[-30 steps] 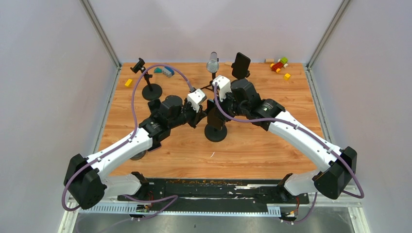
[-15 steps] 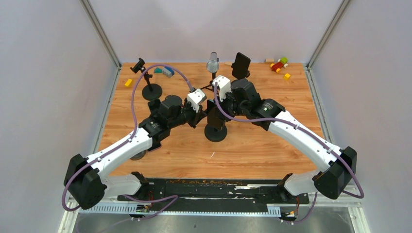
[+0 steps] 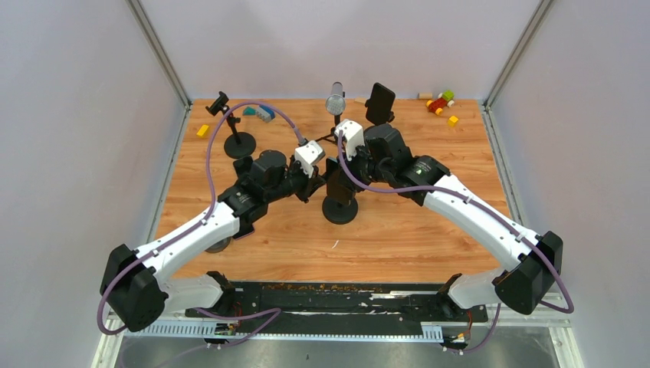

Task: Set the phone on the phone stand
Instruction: Install the phone on the phone stand, then move the phone stand with the phone to the center of the board.

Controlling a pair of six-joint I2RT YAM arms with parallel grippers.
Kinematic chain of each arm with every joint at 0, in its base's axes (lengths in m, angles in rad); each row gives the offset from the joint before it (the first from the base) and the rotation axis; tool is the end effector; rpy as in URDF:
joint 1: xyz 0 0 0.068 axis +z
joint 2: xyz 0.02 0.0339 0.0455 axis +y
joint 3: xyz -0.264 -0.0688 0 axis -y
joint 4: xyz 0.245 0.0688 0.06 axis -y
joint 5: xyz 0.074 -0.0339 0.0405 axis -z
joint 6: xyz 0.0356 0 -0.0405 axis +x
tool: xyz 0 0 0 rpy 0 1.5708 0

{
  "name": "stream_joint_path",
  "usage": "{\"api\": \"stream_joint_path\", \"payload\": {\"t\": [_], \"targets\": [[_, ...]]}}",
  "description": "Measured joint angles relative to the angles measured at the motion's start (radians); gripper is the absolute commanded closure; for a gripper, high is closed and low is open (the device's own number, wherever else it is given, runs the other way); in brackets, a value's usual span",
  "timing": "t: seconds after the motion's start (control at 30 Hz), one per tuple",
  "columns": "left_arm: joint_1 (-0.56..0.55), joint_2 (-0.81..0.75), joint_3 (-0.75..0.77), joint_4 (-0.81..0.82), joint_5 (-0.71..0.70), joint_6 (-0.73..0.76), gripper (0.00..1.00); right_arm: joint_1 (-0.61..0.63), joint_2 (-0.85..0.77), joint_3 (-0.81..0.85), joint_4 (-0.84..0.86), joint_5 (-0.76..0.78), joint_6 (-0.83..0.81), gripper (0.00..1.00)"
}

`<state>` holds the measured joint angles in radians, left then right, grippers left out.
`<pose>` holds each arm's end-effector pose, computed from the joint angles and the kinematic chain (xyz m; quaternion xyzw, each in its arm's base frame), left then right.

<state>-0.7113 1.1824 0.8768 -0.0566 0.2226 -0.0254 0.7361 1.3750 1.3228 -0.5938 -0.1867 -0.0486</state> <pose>0.2020 -0.1844 0.3028 0.3344 0.7490 -0.2886 0.4939 0.2205 0.2086 0.3540 -0.3791 0.8075 0.2282 0.3901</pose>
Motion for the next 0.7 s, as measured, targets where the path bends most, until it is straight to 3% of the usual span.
{"api": "stream_joint_path", "payload": {"t": [0.27,0.5,0.7], "targets": [[-0.008,-0.023,0.000,-0.037,-0.014,0.042,0.77,0.000,0.003,0.000,0.001,-0.024,-0.008,1.00],[-0.075,-0.090,0.001,-0.117,0.175,0.068,0.74,-0.060,0.036,0.004,0.080,0.091,-0.016,1.00],[-0.072,-0.095,0.001,-0.132,0.207,0.069,0.66,-0.072,0.037,0.004,0.084,0.115,-0.016,1.00]]}}
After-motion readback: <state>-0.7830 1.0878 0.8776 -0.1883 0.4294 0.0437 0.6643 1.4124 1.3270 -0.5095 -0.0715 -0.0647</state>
